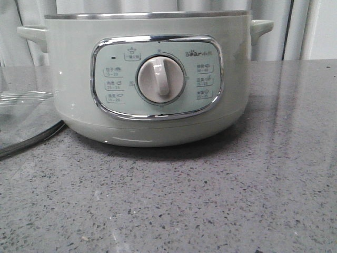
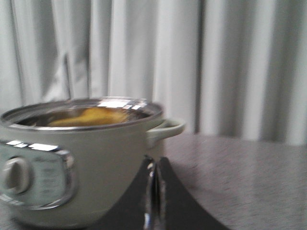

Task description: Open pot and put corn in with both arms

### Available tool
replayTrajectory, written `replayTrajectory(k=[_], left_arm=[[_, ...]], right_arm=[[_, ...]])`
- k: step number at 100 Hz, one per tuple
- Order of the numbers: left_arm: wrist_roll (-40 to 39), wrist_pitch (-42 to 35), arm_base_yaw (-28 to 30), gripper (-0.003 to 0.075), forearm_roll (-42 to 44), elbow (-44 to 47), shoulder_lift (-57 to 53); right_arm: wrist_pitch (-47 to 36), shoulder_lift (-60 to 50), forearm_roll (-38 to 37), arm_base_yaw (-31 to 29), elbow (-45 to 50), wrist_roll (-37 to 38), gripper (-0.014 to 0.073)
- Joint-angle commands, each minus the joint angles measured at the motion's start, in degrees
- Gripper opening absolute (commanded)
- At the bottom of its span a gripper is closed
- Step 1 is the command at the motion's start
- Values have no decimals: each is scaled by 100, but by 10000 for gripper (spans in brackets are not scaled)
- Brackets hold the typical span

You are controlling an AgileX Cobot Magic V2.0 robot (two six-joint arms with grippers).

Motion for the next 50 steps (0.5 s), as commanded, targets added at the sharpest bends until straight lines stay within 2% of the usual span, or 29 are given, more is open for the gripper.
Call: replayTrajectory(k=[1,9,23,32,37,50], left_arm=[[-15,-396,10,-20,-21,106,-178],[-15,-396,10,-20,-21,106,-178],[-15,-401,10,-20,-21,106,-178],[-15,-401,10,-20,-21,106,-178],[-15,-401,10,-20,-21,106,-178],[-15,-401,10,-20,-21,106,-178]], right_arm=[[-932,-122,-107,-458,170,112,-64],[-332,-329,-327,-998,147,445,-64],[610,-578,-1401,-1939,147,1644,-64],[1067,-578,-1418,-2332,147,1686,-64],[1279,-578,-1269,-2402,147,1527,-64],[1865,-578,18,-2406,147,7,-64]])
